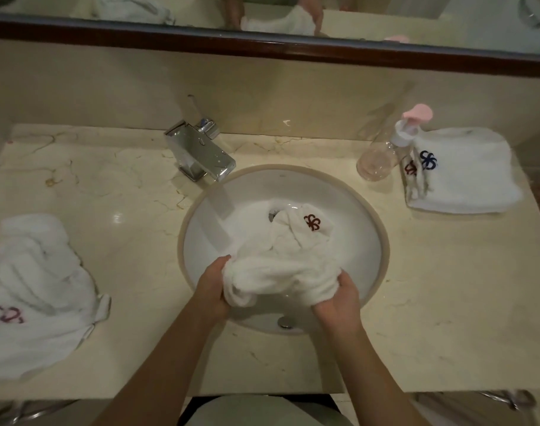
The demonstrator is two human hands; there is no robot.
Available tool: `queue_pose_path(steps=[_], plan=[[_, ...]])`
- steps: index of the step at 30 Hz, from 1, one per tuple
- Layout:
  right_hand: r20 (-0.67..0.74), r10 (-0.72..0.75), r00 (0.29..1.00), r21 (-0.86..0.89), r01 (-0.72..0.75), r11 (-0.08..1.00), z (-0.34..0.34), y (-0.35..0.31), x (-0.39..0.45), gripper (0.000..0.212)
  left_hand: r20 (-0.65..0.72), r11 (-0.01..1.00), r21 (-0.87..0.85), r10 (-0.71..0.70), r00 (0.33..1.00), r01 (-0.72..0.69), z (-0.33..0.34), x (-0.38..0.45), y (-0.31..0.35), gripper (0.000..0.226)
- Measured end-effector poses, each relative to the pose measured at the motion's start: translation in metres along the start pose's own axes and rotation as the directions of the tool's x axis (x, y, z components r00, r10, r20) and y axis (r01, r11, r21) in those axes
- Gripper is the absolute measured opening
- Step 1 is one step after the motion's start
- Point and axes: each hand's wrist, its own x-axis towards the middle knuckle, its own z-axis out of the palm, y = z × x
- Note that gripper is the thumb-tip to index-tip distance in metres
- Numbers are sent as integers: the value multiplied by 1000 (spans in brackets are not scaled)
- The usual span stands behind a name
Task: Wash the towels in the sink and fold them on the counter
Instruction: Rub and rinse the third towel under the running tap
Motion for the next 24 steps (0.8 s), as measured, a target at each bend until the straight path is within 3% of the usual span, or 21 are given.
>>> queue_pose_path(steps=[2, 3, 4, 6, 8, 9, 11, 13, 15, 17, 18, 20, 21, 24], plan=[[-23, 82, 996, -186, -85, 979, 20, 13, -2, 30, -11, 985, 164, 51, 999, -49, 14, -8, -1, 43], [6, 65, 998, -342, -59, 938, 32, 19, -3, 30, 13, 946, 306, 109, 994, -108, 23, -14, -3, 42], [51, 10, 999, -485, 16, 874, 40, 24, 1, 25, 56, 858, 477, 188, 981, -192, 33, -20, -5, 41], [56, -197, 979, -643, 186, 743, 54, 21, 11, 24, 193, 588, 710, 366, 910, -388, 52, -35, -12, 39], [27, -242, 970, -641, 202, 741, 61, 8, 24, 24, 304, 474, 736, 407, 861, -484, 65, -48, -15, 39], [35, -223, 974, -652, 191, 733, 61, 8, 27, 24, 261, 485, 737, 439, 860, -471, 65, -43, -12, 41], [181, -201, 963, -729, 268, 629, 67, 15, 14, 25, 61, 608, 685, 502, 863, -402, 58, -21, 8, 45], [277, -238, 931, -744, 364, 560, 69, 32, 6, 30, -27, 723, 617, 412, 911, -309, 51, -5, 21, 52], [126, -311, 942, -743, 298, 599, 74, 27, 25, 33, 96, 681, 648, 373, 923, -342, 56, -16, 14, 52], [-11, -258, 966, -692, 179, 699, 76, 16, 45, 29, 225, 574, 714, 355, 907, -402, 68, -42, 8, 45], [11, -226, 974, -689, 171, 704, 78, 15, 45, 29, 224, 610, 681, 352, 909, -404, 72, -50, 11, 46], [144, -215, 966, -740, 249, 625, 83, 20, 26, 35, 171, 718, 618, 275, 946, -320, 67, -42, 23, 53], [186, -238, 953, -767, 293, 571, 86, 23, 17, 36, 147, 712, 642, 250, 957, -284, 69, -33, 30, 57], [47, -361, 931, -811, 246, 530, 91, 5, 42, 32, 312, 564, 752, 149, 938, -340, 70, -38, 21, 79]])
